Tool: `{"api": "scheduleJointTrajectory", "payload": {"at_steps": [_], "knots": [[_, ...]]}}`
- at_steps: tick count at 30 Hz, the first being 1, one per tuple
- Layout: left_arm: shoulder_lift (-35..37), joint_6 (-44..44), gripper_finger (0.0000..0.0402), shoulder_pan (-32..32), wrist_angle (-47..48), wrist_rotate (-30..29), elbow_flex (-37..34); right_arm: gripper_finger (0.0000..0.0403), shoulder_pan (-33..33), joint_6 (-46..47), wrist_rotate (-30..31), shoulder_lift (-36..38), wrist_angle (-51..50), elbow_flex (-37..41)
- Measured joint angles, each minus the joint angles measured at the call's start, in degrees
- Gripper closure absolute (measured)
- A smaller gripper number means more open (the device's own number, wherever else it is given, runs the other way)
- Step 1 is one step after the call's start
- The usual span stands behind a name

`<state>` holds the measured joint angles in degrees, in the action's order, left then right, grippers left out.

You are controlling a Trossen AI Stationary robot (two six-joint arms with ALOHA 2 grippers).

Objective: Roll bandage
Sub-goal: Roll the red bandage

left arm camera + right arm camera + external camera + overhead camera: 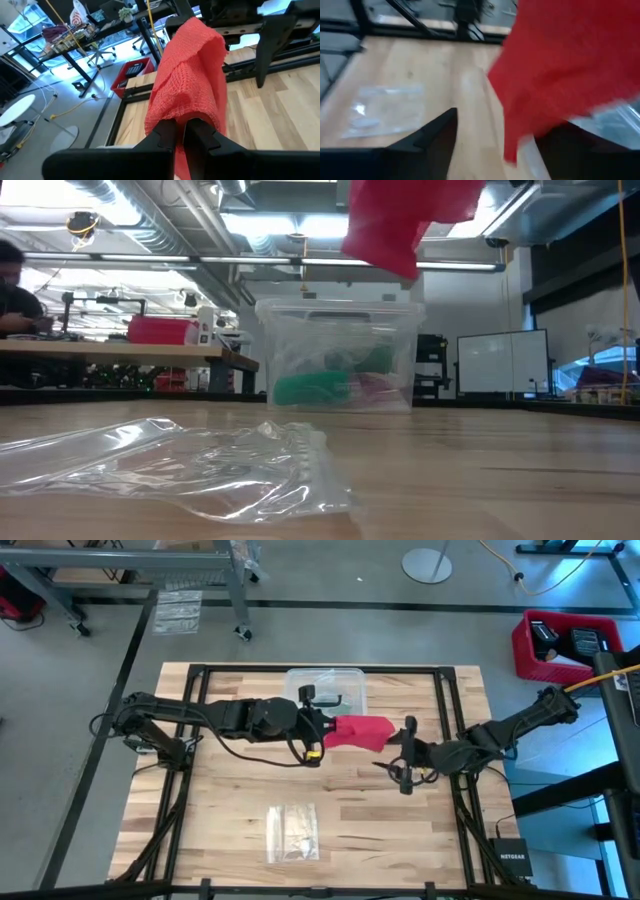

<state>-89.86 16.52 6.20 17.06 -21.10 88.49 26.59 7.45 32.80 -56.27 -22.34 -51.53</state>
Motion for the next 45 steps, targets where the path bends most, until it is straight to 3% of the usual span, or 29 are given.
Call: {"api": "scheduleJointTrajectory", "payload": {"at_steps": [4,8,10,13,18,24,29,34,38,42,45], "knots": [[0.00,-0.03,0.0391,0.09,0.00,0.02,0.00,0.0246,0.02,-0.84,-0.83,-0.31,2.20,0.00],[0.00,-0.03,0.0391,0.07,0.47,0.00,0.00,0.0364,0.02,-1.07,-2.56,-0.28,2.71,-0.17],[-0.02,-0.01,0.0391,0.07,0.65,0.00,0.00,0.0390,0.08,-1.74,-5.36,-0.29,2.51,-1.33],[-0.02,0.25,0.0391,0.07,0.96,0.00,0.00,0.0382,1.24,-1.45,-8.20,-0.24,2.83,-5.48],[-0.03,0.33,0.0391,-0.09,3.94,0.01,0.00,0.0397,2.79,-8.75,-7.10,-0.22,1.04,-15.71],[-1.10,0.41,0.0391,0.51,5.38,1.92,0.00,0.0397,1.96,-23.35,5.87,-0.18,0.02,-27.18],[-2.78,0.42,0.0391,1.88,5.47,5.89,0.00,0.0394,-3.38,-32.00,14.09,-0.04,0.28,-32.10],[-3.67,2.37,0.0391,3.79,3.28,10.51,0.00,0.0398,-10.57,-32.45,16.48,0.20,-2.56,-32.31],[-3.65,2.67,0.0391,5.23,3.02,18.40,0.00,0.0394,-15.49,-29.71,18.75,-0.21,-10.88,-32.20],[-3.67,0.51,0.0391,5.99,3.67,25.77,0.00,0.0386,-20.66,-25.34,17.20,-1.07,-18.30,-32.17],[-3.65,-1.19,0.0391,5.97,3.56,27.13,0.00,0.0377,-23.53,-20.03,14.75,-2.36,-22.25,-32.17]]}}
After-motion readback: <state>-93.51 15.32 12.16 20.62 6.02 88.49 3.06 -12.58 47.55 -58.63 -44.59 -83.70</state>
